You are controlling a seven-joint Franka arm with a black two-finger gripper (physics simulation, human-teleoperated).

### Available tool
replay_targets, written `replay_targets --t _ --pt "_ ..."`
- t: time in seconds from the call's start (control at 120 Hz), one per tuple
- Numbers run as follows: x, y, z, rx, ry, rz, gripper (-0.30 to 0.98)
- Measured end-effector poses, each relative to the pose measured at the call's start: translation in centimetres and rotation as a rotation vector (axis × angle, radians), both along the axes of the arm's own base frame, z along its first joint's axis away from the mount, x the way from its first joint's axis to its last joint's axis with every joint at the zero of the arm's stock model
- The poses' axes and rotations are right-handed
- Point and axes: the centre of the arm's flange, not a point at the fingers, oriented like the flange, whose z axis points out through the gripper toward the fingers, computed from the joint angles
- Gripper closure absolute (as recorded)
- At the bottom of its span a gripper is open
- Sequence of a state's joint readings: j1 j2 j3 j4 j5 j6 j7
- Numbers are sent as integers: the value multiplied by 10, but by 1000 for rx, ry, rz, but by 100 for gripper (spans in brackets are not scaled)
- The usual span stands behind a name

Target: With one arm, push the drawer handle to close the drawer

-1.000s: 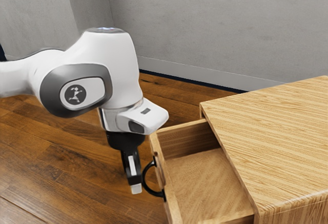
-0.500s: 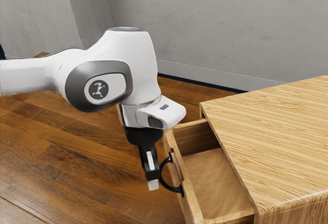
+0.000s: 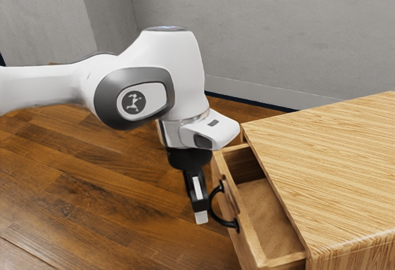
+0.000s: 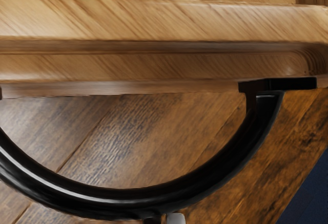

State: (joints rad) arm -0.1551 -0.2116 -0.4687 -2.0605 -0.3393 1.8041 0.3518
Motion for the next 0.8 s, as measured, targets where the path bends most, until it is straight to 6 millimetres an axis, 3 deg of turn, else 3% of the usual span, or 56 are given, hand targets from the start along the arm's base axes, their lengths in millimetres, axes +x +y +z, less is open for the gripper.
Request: replay_targets --t 0.217,0.8 --pt "8 -13 5 -21 -6 -18 78" --pt "29 -41 -4 -58 -6 -54 78"
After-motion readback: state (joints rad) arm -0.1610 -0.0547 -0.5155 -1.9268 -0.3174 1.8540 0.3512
